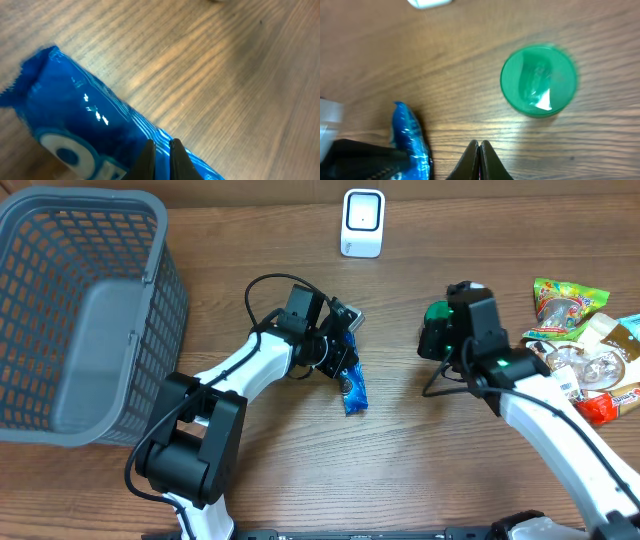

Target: Scan the item barcode

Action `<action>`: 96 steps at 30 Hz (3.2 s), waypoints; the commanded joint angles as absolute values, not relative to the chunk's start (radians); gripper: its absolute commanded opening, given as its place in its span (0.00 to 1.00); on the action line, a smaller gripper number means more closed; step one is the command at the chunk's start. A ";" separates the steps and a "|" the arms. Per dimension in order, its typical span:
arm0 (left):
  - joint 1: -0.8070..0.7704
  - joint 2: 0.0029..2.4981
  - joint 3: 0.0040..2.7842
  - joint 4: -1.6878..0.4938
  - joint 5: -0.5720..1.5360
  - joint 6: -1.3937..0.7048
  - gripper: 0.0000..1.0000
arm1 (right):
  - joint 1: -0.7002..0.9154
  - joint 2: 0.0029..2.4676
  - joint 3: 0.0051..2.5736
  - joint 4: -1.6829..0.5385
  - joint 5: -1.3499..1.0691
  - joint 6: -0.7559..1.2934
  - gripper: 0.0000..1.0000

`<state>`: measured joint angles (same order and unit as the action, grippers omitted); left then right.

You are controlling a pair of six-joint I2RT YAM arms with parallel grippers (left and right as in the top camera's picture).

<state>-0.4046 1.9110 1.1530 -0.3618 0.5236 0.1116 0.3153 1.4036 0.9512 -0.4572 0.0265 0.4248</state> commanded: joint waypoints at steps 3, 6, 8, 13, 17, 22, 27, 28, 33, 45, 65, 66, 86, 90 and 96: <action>-0.424 1.821 1.293 -0.561 0.459 0.053 0.05 | 0.313 1.386 0.953 -0.479 0.052 0.392 0.05; -0.448 1.737 1.314 -0.726 0.232 -0.078 0.46 | 0.313 1.387 0.953 -0.499 0.055 0.392 0.05; -0.462 1.679 1.306 -0.815 0.123 -0.171 0.48 | 0.313 1.387 0.953 -0.511 0.068 0.392 0.05; -0.486 1.614 1.203 -0.791 0.107 -0.335 0.67 | 0.313 1.387 0.953 -0.515 0.077 0.392 0.05; -0.492 1.652 1.070 -0.633 0.151 -0.429 0.80 | 0.313 1.387 0.953 -0.514 0.076 0.392 0.05; -0.492 1.726 1.016 -0.484 0.182 -0.485 0.86 | 0.313 1.387 0.953 -0.514 0.047 0.392 0.05; -0.492 1.780 1.016 -0.359 0.198 -0.544 0.85 | 0.313 1.387 0.953 -0.515 0.031 0.392 0.05; -0.492 1.792 1.016 -0.332 0.212 -0.551 0.84 | 0.313 1.387 0.953 -0.515 0.031 0.392 0.05; -0.492 1.848 1.016 -0.263 0.264 -0.589 0.82 | 0.313 1.387 0.953 -0.520 0.024 0.392 0.05; -0.492 1.894 1.016 -0.203 0.297 -0.632 0.56 | 0.313 1.387 0.953 -0.524 0.025 0.392 0.04; -0.491 1.894 1.017 -0.193 0.278 -0.628 0.12 | 0.313 1.327 0.953 -0.573 0.025 0.385 0.04; -0.492 1.894 1.017 -0.191 0.274 -0.628 0.10 | 0.313 1.303 0.953 -0.580 0.025 0.385 0.04; -0.487 1.894 1.294 -0.285 0.203 -0.479 0.04 | 0.313 0.763 0.953 -0.790 0.097 0.360 0.18; -0.473 1.894 1.473 -0.391 0.096 -0.427 0.04 | 0.313 0.763 0.953 -0.840 0.097 0.360 0.18; -0.437 1.894 1.658 -0.369 0.006 -0.365 0.04 | 0.313 0.763 0.953 -0.859 0.096 0.363 0.18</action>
<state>-0.4618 1.9015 1.5776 -0.3893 0.0906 -0.4324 0.3153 0.7689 0.9504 -0.8604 0.0856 0.3656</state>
